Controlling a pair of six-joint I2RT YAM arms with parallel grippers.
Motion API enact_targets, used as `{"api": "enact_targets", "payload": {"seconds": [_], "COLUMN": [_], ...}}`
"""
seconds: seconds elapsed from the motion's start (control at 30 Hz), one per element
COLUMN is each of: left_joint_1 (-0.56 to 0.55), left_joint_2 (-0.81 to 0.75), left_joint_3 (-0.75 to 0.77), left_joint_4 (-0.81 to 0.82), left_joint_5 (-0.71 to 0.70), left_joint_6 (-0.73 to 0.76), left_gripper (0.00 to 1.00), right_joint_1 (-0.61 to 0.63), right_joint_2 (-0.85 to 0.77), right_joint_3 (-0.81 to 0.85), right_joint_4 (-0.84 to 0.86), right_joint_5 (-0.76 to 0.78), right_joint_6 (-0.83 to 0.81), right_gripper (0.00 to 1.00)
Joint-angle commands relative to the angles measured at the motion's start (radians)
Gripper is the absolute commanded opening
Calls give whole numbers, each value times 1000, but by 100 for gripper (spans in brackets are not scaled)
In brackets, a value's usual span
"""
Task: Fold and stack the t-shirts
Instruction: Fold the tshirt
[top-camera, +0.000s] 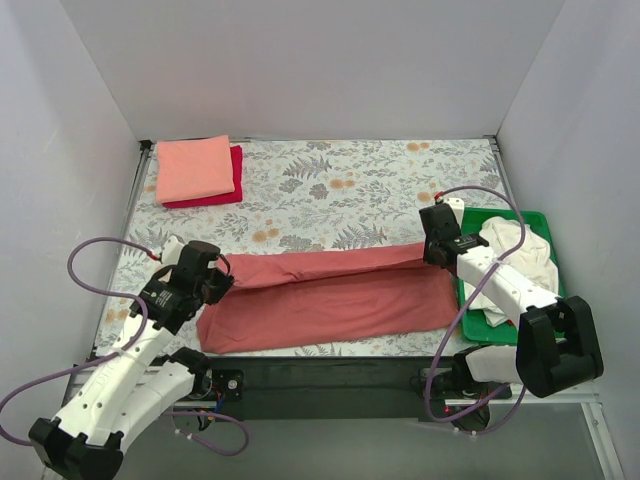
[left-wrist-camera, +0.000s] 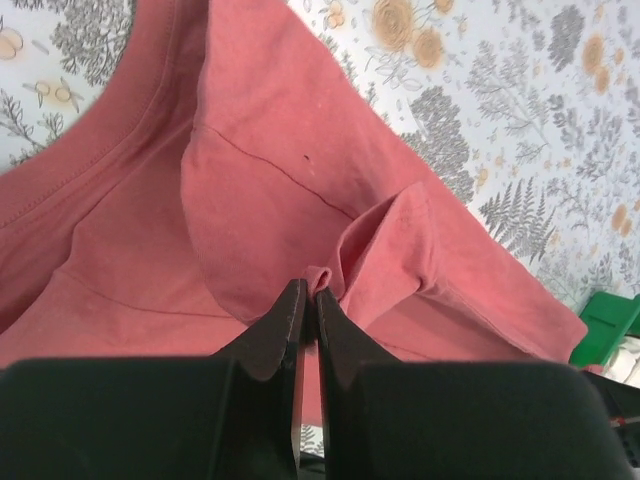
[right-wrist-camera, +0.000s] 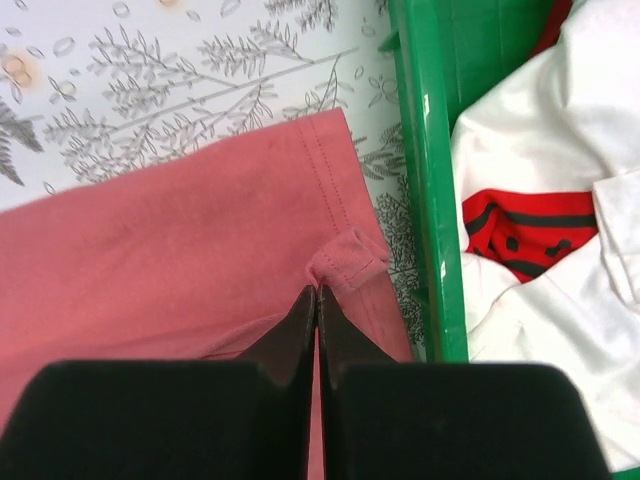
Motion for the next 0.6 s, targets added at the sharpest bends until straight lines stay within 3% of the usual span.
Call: {"api": "enact_targets", "payload": {"seconds": [0.0, 0.23, 0.27, 0.3, 0.37, 0.4, 0.43, 0.57], "left_joint_1": [-5, -5, -5, -6, -5, -5, -5, -6], "left_joint_2": [-7, -58, -50, -44, -27, -27, -36, -84], "left_joint_3": [-51, -86, -86, -81, -58, -48, -26, 11], "left_joint_4": [-62, -85, -102, -114, -148, -160, -170, -187], "left_joint_5": [53, 68, 70, 73, 84, 82, 76, 36], "left_joint_6": [-45, -75, -89, -95, -102, -106, -105, -97], "left_gripper": [0, 0, 7, 29, 49, 58, 74, 85], "right_joint_1": [4, 4, 4, 4, 4, 2, 4, 2], "right_joint_2": [-32, -69, -75, -89, -110, -141, -159, -279], "right_joint_3": [-59, -125, -142, -148, -157, -163, -165, -154], "right_joint_4": [6, 4, 4, 6, 3, 4, 3, 15], "right_joint_5": [-1, -1, -16, -27, -55, -76, -87, -244], "right_joint_6": [18, 39, 42, 41, 35, 29, 27, -33], "right_gripper": [1, 3, 17, 28, 55, 58, 60, 69]}}
